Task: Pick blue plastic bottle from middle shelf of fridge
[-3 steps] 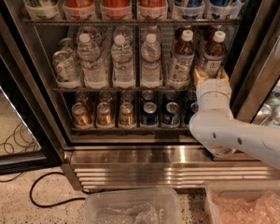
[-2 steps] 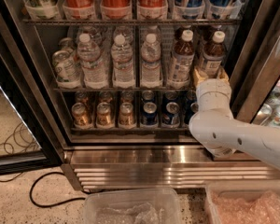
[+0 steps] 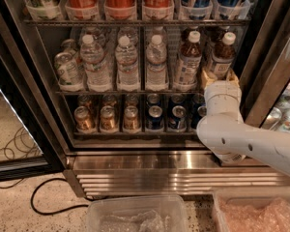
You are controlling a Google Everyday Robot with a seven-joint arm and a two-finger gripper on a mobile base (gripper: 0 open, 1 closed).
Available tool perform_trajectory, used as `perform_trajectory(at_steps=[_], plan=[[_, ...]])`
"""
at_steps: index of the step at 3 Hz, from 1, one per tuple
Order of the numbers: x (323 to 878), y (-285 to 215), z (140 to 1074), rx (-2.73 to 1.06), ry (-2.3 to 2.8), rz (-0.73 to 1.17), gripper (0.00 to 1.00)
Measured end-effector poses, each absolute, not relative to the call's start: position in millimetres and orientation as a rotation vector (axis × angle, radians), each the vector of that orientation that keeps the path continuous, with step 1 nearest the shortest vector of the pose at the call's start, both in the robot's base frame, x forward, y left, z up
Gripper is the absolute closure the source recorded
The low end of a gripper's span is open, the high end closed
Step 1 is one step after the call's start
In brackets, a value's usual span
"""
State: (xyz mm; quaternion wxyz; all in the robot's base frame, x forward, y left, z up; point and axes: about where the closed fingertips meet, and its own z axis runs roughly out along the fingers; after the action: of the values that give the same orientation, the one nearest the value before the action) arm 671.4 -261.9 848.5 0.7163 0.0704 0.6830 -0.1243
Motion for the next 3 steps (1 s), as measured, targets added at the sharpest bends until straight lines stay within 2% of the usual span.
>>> perform_trajectory(at_steps=[3], plan=[[661.0, -263.4, 871.1, 0.155, 1.451, -0.279, 1.0]])
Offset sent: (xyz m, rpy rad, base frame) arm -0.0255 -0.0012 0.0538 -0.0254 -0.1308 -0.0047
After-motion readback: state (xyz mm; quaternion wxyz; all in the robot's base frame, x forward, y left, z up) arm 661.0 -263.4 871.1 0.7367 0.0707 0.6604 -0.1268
